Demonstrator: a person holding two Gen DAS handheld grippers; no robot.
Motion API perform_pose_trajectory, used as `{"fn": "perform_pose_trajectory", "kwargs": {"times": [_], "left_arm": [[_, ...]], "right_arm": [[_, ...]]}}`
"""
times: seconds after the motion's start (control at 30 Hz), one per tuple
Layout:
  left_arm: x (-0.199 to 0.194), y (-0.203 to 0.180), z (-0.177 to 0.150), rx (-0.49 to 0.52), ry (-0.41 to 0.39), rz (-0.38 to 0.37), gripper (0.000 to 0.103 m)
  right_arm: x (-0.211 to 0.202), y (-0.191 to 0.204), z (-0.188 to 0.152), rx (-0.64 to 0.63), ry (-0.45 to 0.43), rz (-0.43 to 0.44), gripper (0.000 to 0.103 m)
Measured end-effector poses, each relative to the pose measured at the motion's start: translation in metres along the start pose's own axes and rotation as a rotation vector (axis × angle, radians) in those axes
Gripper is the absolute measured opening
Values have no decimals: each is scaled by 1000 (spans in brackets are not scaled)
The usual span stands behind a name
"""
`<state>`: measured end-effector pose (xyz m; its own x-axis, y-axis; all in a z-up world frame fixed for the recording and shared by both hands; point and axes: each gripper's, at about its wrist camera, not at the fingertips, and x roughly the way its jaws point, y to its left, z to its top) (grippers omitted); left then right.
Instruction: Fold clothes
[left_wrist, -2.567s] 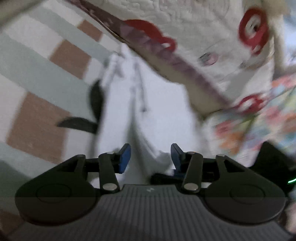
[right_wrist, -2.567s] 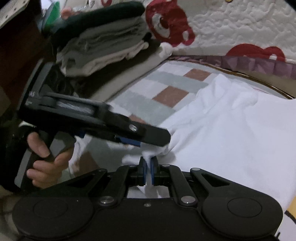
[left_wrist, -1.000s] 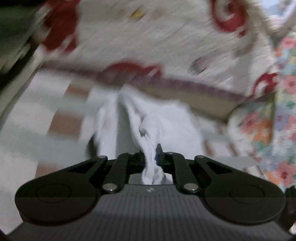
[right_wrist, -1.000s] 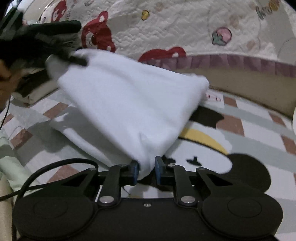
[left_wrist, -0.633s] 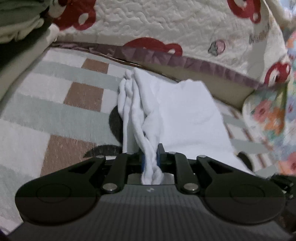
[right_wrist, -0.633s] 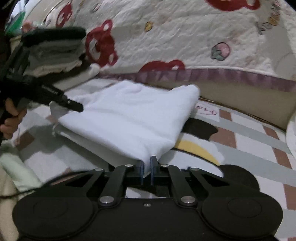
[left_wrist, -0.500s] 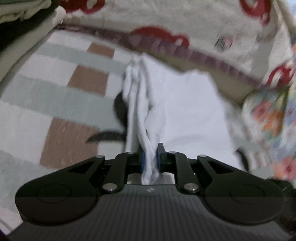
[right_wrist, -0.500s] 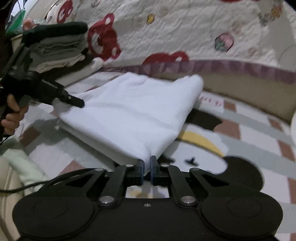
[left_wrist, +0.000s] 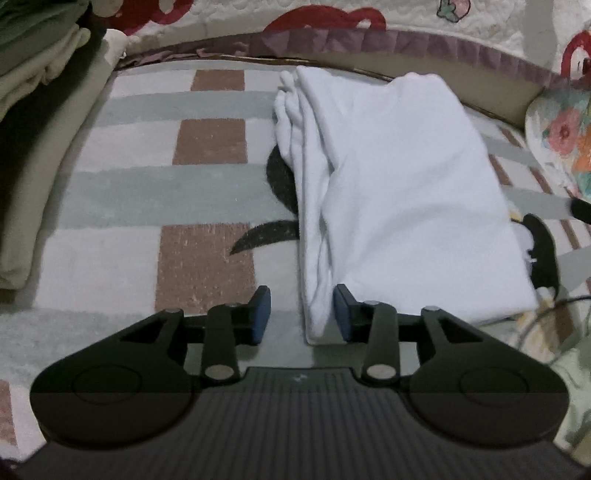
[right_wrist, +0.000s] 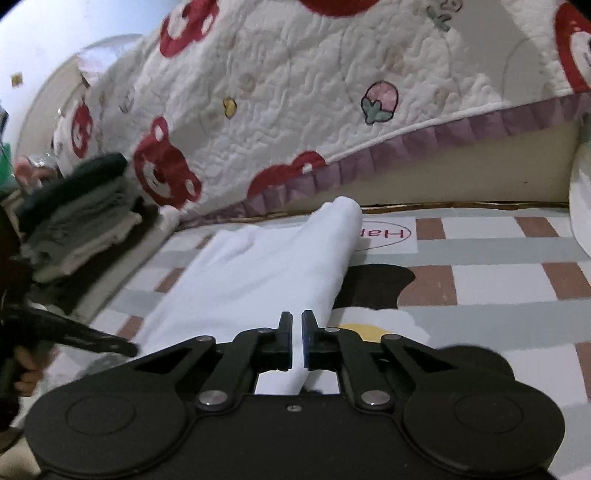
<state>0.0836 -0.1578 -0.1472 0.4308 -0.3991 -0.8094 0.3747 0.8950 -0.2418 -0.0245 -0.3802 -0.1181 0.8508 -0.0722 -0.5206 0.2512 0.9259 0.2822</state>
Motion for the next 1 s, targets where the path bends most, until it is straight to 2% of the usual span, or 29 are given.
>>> {"fn": "perform_pose_trajectory", "kwargs": {"times": [0.07, 0.1, 0.2, 0.27, 0.3, 0.37, 0.4, 0.47, 0.53, 0.57, 0.6, 0.67, 0.7, 0.73, 0.83, 1.0], "left_arm": [[-8, 5, 10, -36, -47, -51, 37], [-11, 7, 17, -50, -96, -64, 37], [1, 12, 46, -81, -220, -137, 45], [23, 15, 65, -124, -224, -167, 45], [36, 11, 74, -112, -221, -139, 45], [64, -6, 92, -1, -183, -32, 45], [74, -9, 100, 23, -176, -14, 45], [90, -5, 118, -8, -173, -48, 47], [103, -1, 133, -46, -164, -96, 56], [111, 0, 139, -50, -146, -103, 56], [117, 0, 143, -46, -133, -108, 54], [119, -7, 145, 23, -140, -95, 24], [119, -10, 146, 50, -149, -86, 13], [112, -11, 146, 49, -179, -71, 12], [102, -1, 140, -45, -256, -68, 11], [118, 8, 127, -111, -254, -45, 13]], "right_arm": [[18, -9, 10, 20, 1, 17, 20], [28, -17, 15, 44, 3, 38, 26], [52, -52, 27, 242, 3, 134, 26], [66, -72, 34, 331, 45, 152, 26], [72, -75, 37, 321, 67, 148, 26], [85, -75, 45, 252, 111, 128, 26], [90, -76, 47, 234, 131, 124, 26], [99, -78, 49, 234, 155, 129, 27], [106, -82, 50, 251, 171, 143, 32], [109, -83, 50, 258, 179, 149, 33], [112, -84, 50, 261, 184, 156, 35], [119, -85, 50, 253, 196, 157, 39], [124, -86, 49, 245, 205, 151, 43], [130, -87, 49, 243, 212, 143, 47], [148, -90, 49, 236, 214, 151, 49], [168, -90, 51, 217, 197, 128, 48]]}}
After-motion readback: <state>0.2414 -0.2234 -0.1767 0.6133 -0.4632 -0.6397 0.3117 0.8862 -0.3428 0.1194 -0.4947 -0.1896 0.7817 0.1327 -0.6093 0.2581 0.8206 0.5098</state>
